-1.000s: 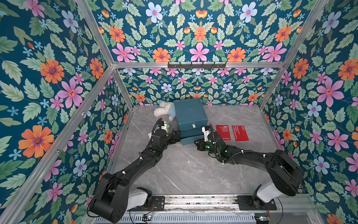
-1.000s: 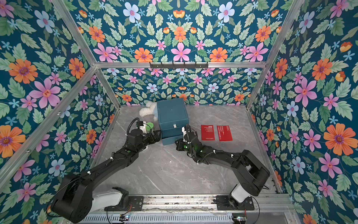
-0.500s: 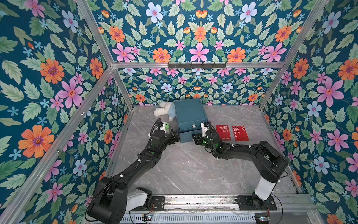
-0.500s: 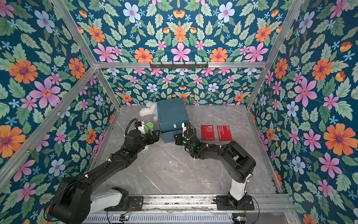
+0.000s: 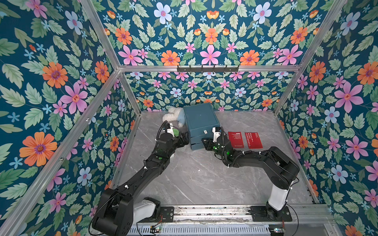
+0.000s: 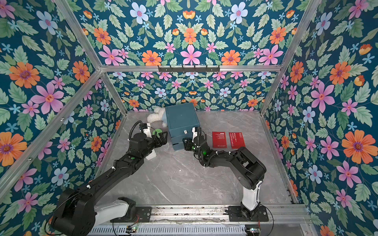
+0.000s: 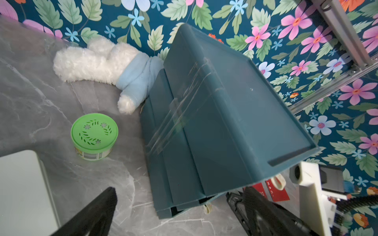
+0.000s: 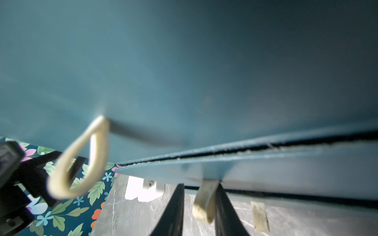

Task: Take the postcards out of the drawer
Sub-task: Close the drawer in the storage box, then open the drawer in the storage box.

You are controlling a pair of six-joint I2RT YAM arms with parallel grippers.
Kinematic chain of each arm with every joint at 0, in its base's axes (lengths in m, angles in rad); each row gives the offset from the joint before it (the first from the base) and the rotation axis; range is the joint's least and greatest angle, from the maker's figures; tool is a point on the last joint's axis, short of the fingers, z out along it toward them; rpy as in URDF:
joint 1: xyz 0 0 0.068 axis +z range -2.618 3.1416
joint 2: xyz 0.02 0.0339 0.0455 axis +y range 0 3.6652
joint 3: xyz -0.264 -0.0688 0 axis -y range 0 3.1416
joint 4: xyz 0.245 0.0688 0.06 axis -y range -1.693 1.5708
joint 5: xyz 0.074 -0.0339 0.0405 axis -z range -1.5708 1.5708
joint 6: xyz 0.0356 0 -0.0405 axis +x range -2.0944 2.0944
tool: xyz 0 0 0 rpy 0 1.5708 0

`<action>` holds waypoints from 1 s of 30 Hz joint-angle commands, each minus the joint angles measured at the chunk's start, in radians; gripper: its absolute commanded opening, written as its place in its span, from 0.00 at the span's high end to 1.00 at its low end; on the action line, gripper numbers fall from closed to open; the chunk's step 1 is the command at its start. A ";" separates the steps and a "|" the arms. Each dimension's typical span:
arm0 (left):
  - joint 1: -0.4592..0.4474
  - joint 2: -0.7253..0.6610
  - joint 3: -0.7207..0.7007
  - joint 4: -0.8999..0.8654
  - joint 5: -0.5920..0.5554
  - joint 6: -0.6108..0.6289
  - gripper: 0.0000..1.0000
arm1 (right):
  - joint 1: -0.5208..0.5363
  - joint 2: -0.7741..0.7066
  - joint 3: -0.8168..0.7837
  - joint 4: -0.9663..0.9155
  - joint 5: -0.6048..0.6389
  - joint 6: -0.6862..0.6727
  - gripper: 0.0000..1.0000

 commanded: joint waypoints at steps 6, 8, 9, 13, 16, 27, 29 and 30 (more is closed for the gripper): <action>0.027 0.054 0.092 0.078 0.021 0.005 0.00 | -0.002 0.012 -0.006 0.133 0.029 -0.021 0.66; 0.030 0.074 0.112 0.096 0.032 0.003 0.00 | -0.002 -0.009 -0.026 0.130 0.025 -0.016 0.65; 0.031 0.085 0.119 0.105 0.035 0.003 0.00 | -0.001 -0.022 -0.042 0.129 0.023 -0.014 0.65; 0.032 0.129 0.158 0.126 0.054 0.009 0.00 | -0.003 -0.085 -0.111 0.109 -0.006 0.004 0.61; 0.033 0.162 0.179 0.138 0.078 0.011 0.00 | -0.001 -0.132 -0.168 0.070 -0.037 0.033 0.59; 0.033 0.276 0.259 0.124 0.155 0.011 0.00 | 0.004 -0.084 -0.290 0.139 -0.063 0.091 0.56; 0.033 0.289 0.271 0.113 0.162 0.013 0.00 | 0.003 -0.054 -0.280 0.169 -0.067 0.092 0.56; 0.033 0.297 0.275 0.109 0.167 0.013 0.00 | 0.004 -0.039 -0.271 0.181 -0.063 0.090 0.56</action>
